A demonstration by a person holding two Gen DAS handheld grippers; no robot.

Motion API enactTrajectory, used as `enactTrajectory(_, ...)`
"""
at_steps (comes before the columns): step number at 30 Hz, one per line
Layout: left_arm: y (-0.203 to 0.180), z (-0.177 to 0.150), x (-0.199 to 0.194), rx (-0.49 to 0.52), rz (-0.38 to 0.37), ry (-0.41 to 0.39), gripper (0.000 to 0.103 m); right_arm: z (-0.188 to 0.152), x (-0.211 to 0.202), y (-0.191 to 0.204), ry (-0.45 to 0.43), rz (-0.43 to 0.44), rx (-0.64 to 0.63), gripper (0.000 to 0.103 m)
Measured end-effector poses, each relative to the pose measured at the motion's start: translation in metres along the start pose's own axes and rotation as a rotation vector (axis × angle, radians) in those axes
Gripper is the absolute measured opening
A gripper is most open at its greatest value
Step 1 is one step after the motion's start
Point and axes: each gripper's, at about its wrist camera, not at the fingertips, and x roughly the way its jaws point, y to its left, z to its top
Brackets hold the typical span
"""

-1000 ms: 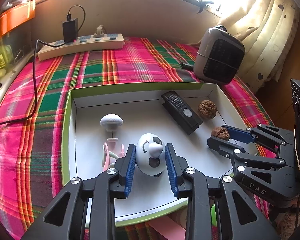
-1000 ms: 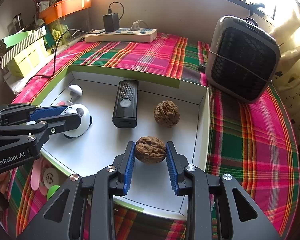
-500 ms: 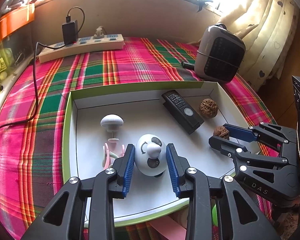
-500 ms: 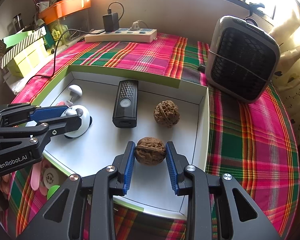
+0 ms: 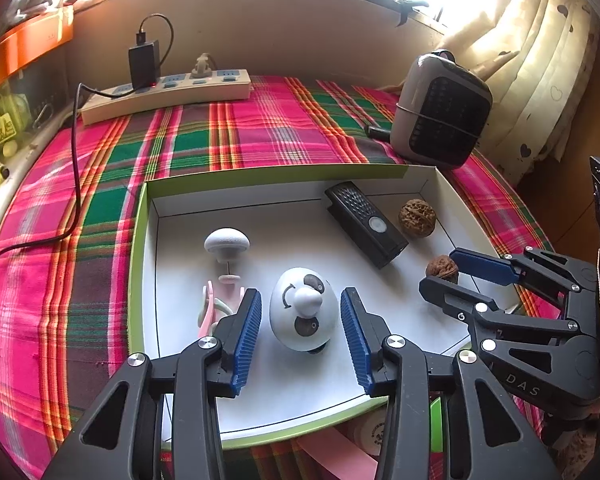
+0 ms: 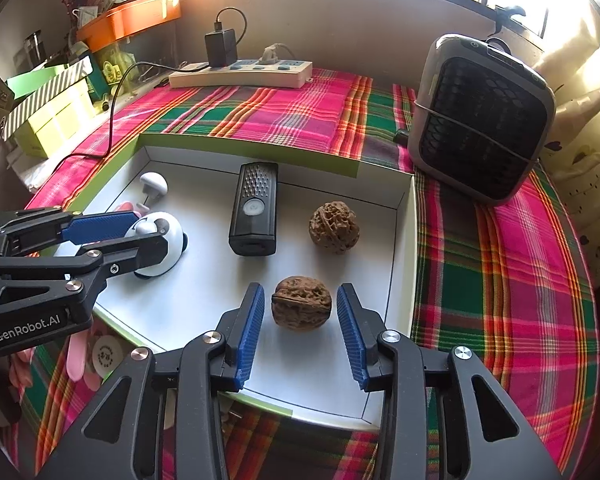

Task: Organize objects
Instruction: 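Open both tools to release walnut and panda toy in the box, withdraw, then grasp the pink clip with the left tool while the right tool approaches the green mushroom knob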

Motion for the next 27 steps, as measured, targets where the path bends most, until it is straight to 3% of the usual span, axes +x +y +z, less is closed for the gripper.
enactTrajectory(14, -0.009, -0.01, -0.031, 0.013, 0.01, -0.051, 0.041, -0.006, -0.023, 0.001, -0.053, 0.005, 0.017, 0.042)
enactTrajectory(27, -0.004, -0.043, -0.065, -0.057, 0.006, -0.087, 0.043, -0.027, -0.057, 0.004, -0.12, 0.002, 0.022, 0.044)
